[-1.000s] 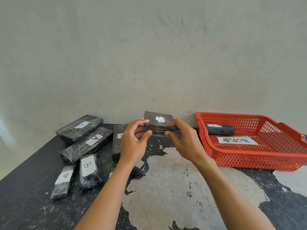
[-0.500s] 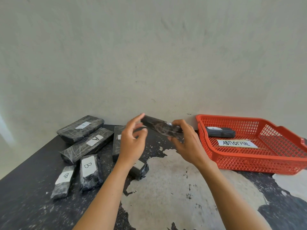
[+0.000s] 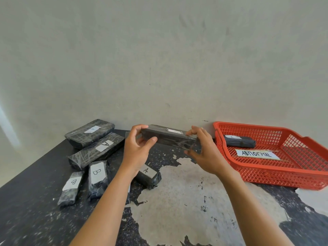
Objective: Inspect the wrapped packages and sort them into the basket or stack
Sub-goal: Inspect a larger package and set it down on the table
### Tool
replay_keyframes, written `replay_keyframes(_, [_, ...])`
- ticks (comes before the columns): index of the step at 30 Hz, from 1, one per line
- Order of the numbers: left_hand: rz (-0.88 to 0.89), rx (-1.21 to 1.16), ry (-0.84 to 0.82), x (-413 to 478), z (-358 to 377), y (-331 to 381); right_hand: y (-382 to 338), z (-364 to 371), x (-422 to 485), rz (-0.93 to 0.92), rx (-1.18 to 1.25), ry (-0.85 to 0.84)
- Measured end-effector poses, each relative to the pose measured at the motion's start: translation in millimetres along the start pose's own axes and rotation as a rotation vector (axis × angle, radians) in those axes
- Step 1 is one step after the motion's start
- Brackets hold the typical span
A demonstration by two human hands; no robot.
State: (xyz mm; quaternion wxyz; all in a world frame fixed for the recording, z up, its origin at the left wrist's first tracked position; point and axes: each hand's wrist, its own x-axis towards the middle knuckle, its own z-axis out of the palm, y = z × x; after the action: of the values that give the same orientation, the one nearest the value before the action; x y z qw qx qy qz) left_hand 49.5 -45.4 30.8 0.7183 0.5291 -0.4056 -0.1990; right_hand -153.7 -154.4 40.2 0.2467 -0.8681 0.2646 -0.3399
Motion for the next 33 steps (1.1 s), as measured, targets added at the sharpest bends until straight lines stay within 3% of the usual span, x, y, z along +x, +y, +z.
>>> replay_keyframes(3, [0.052,0.115,0.054,-1.7,6.3,0.3,-11.0,-0.6,1.2,0.004,-0.024,-0.009])
replay_keyframes(9, [0.164,0.277,0.033,-8.6,21.7,-1.1,-14.1,14.4,2.9,-0.029,-0.122,0.125])
replay_keyframes(14, [0.228,0.347,0.007,-12.1,24.9,-0.4,-4.6,14.9,2.1,-0.031,-0.173,0.140])
replay_keyframes(19, [0.078,0.148,-0.133,-5.8,7.8,8.4,5.9,0.7,1.7,0.020,-0.118,0.120])
replay_keyframes(26, [0.015,0.071,-0.012,-1.3,-1.9,8.2,8.7,-11.4,0.1,-0.014,-0.050,0.036])
replay_keyframes(31, [-0.097,-0.142,-0.258,-0.9,-11.0,10.4,9.2,-15.6,0.0,-0.061,0.028,0.005])
replay_keyframes(33, [-0.066,-0.086,-0.243,-1.7,-8.0,7.5,10.5,-12.3,1.2,-0.028,-0.037,0.046])
